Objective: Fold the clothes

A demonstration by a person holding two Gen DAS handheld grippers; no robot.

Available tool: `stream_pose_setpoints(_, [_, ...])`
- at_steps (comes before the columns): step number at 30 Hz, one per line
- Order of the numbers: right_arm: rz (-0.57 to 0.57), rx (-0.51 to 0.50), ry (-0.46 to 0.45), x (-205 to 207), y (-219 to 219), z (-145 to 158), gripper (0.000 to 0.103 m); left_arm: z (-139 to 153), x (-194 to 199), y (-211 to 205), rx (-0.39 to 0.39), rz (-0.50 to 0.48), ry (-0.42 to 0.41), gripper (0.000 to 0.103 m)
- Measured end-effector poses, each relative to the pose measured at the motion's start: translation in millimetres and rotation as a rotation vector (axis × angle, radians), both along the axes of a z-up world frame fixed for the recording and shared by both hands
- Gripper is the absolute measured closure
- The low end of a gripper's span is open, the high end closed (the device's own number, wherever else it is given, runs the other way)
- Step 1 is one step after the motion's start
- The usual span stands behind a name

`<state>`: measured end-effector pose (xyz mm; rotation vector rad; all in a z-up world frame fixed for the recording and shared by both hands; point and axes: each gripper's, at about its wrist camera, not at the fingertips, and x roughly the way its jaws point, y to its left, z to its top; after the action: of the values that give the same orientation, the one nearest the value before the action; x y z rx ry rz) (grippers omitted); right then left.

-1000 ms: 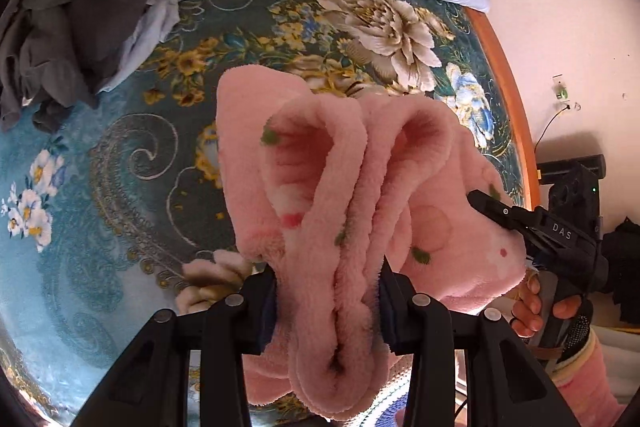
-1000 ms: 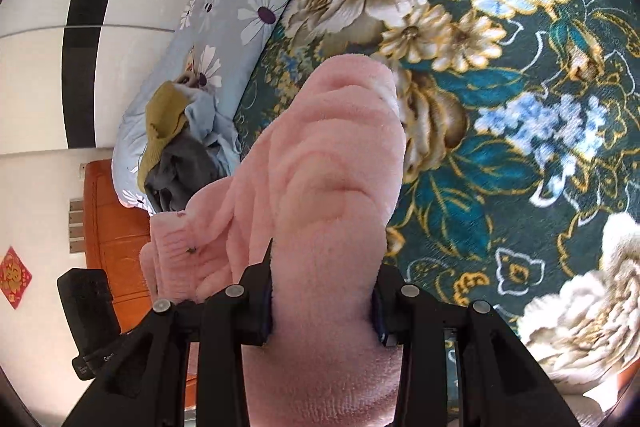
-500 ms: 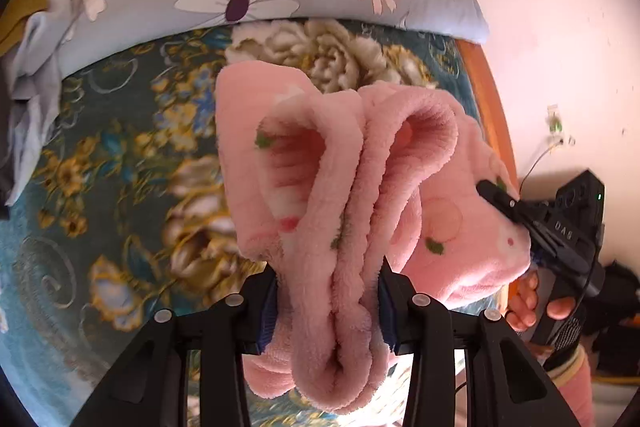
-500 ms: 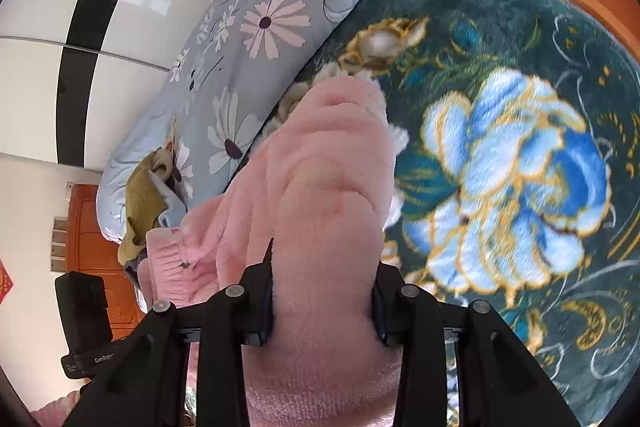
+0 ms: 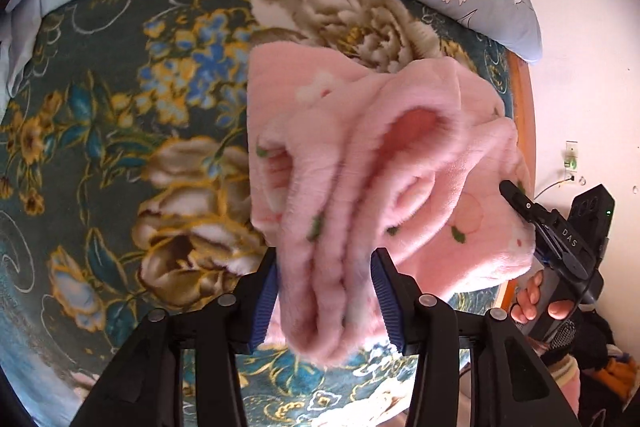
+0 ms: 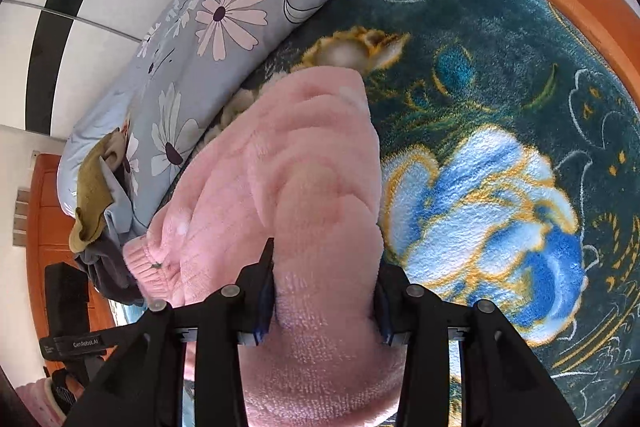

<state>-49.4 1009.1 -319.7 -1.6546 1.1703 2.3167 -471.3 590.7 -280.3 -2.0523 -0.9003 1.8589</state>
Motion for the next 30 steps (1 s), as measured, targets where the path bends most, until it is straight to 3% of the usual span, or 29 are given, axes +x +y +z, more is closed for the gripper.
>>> stream_pose_setpoints(3, [0.002,0.031,0.037,19.5,5.6,12.7,0.056,14.9,8.6,-13.9,0.019,0.012,0.024,0.052])
stream_pose_setpoints(8, [-0.041,0.203,0.149,45.1,-6.2,64.7,0.055,74.8,2.2,20.2,-0.165,-0.163,0.312,0.052])
stream_pose_setpoints(11, [0.018,0.138,0.264,44.1,-37.5,79.2,0.055,91.8,-10.0,57.0,-0.162,-0.263,0.426,0.052])
stream_pose_setpoints(13, [0.065,0.082,0.283,41.9,-55.2,71.8,0.055,89.4,-19.9,78.2,-0.161,-0.33,0.456,0.052])
stream_pose_setpoints(16, [0.062,0.106,0.191,45.5,-60.4,46.4,0.055,68.8,-30.6,96.0,-0.228,-0.411,0.452,0.052])
stream_pose_setpoints(19, [0.012,0.127,0.142,63.0,-47.7,30.5,0.055,38.7,-41.7,93.2,-0.29,-0.435,0.389,0.052])
stream_pose_setpoints(26, [-0.068,0.072,0.114,76.4,-32.5,7.8,0.055,-8.7,-44.2,59.8,-0.282,-0.294,0.22,0.052])
stream_pose_setpoints(30, [-0.105,0.091,0.074,75.2,-37.4,-0.1,0.055,-4.2,-35.7,50.8,-0.253,-0.246,0.213,0.052])
